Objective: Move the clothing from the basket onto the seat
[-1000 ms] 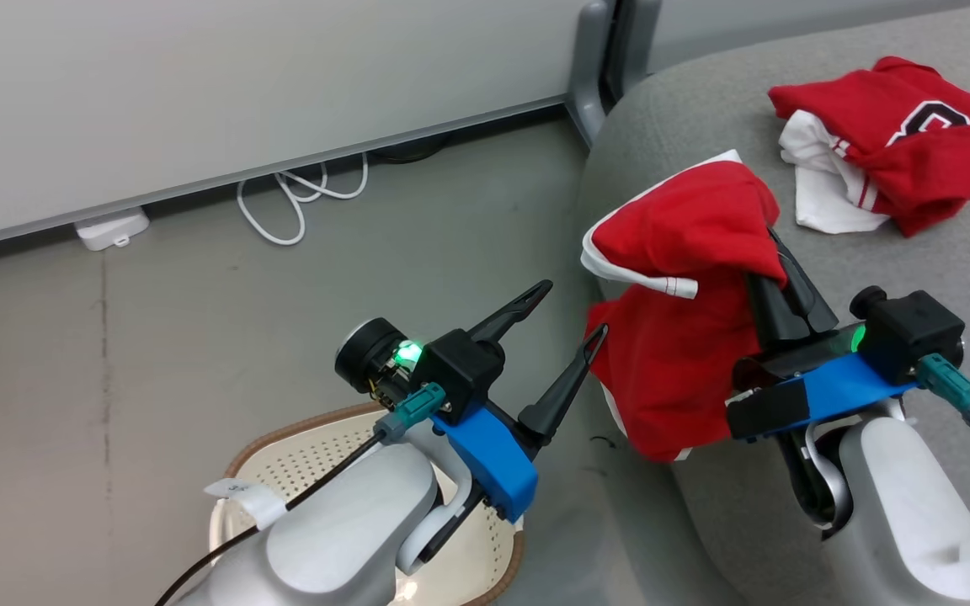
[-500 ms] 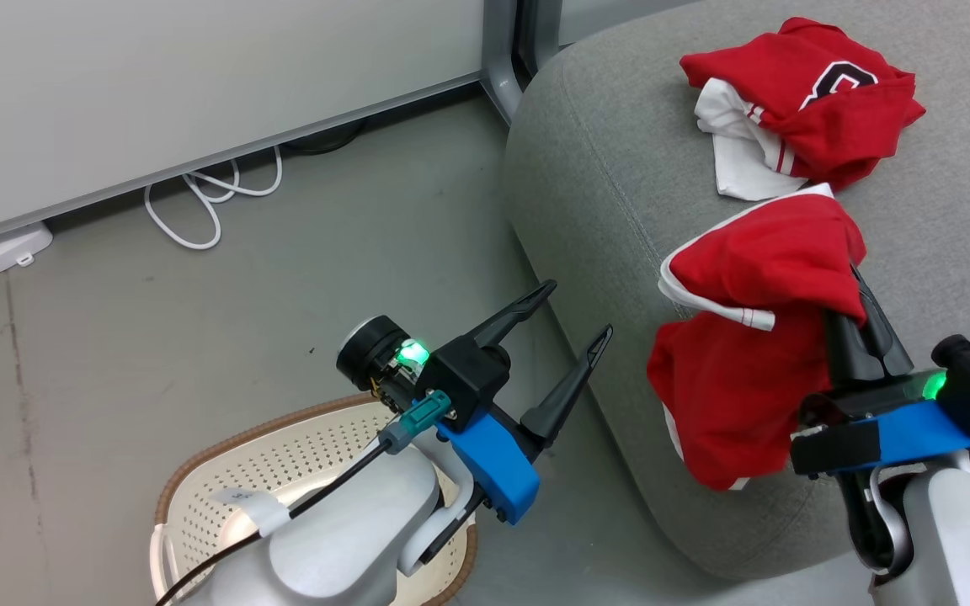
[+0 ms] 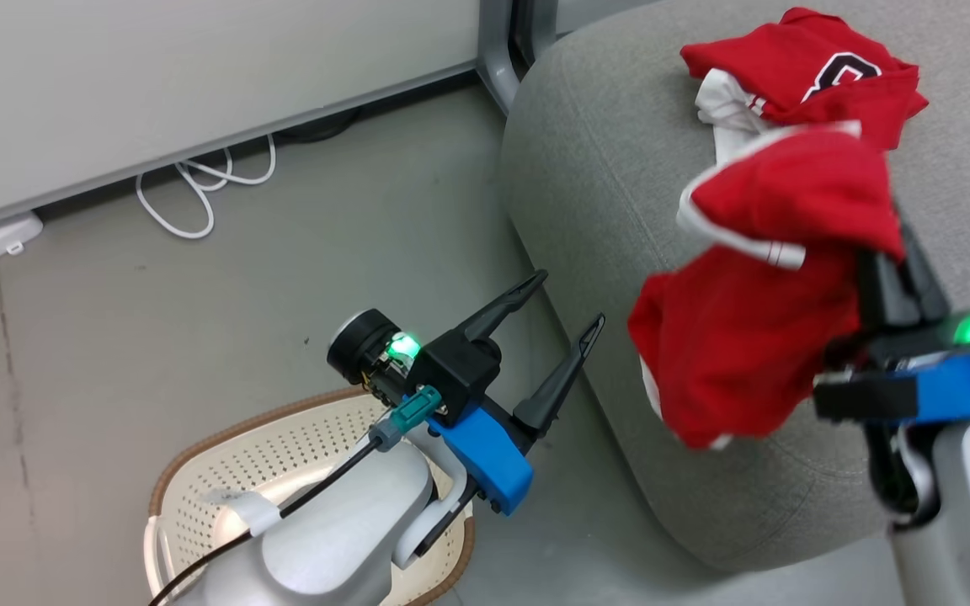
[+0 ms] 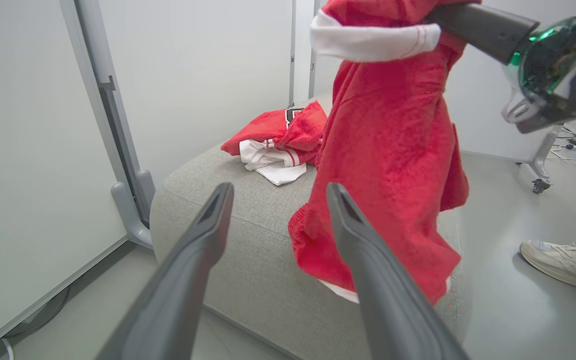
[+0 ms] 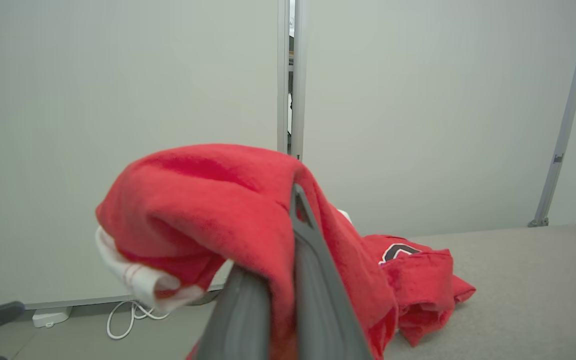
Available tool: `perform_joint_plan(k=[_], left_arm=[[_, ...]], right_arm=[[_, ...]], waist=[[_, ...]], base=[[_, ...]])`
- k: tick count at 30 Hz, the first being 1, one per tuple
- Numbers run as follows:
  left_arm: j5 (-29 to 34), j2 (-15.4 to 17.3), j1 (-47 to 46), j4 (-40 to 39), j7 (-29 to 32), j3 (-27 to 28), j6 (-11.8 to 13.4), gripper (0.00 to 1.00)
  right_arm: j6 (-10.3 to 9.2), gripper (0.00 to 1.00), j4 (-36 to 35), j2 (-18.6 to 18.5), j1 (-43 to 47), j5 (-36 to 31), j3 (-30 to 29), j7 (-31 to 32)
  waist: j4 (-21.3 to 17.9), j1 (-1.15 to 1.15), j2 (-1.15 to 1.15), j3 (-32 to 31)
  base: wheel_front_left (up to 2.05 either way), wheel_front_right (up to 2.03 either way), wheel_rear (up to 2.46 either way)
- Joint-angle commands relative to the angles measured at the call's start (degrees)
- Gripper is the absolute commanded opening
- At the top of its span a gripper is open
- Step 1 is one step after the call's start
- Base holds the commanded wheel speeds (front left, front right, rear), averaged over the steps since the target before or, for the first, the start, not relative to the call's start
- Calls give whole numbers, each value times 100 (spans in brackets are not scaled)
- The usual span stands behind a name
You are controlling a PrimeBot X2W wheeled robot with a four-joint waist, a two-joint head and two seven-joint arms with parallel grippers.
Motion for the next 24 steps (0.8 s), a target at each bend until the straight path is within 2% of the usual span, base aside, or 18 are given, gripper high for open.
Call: perform_joint_plan(k=[1, 7, 13, 19, 24], left_arm=[[67, 31, -97, -37, -25, 67, 31, 100], [195, 25, -394, -97, -16, 100, 51, 100], [360, 73, -830, -136, 107, 85, 19, 100], [513, 136, -1185, -182, 176, 69, 26, 100], [602, 154, -1393, -183, 229, 38, 2, 100]], right_arm=[[3, 0, -60, -118, -350, -6, -34, -4], [3, 0, -192, -377, -1431, -65, -309, -3], [3, 0, -225, -775, -2637, -23, -895, -3], [3, 0, 16, -1379, -3711, 20, -1498, -3], [3, 0, 612, -2069, -4412, 51, -1754, -3]], waist=[[31, 0, 0, 139], [168, 0, 0, 725], [360, 0, 0, 1592], [432, 0, 0, 2264], [455, 0, 0, 2664]], base=[[0, 0, 0], [0, 0, 0], [0, 0, 0], [0, 0, 0], [0, 0, 0]])
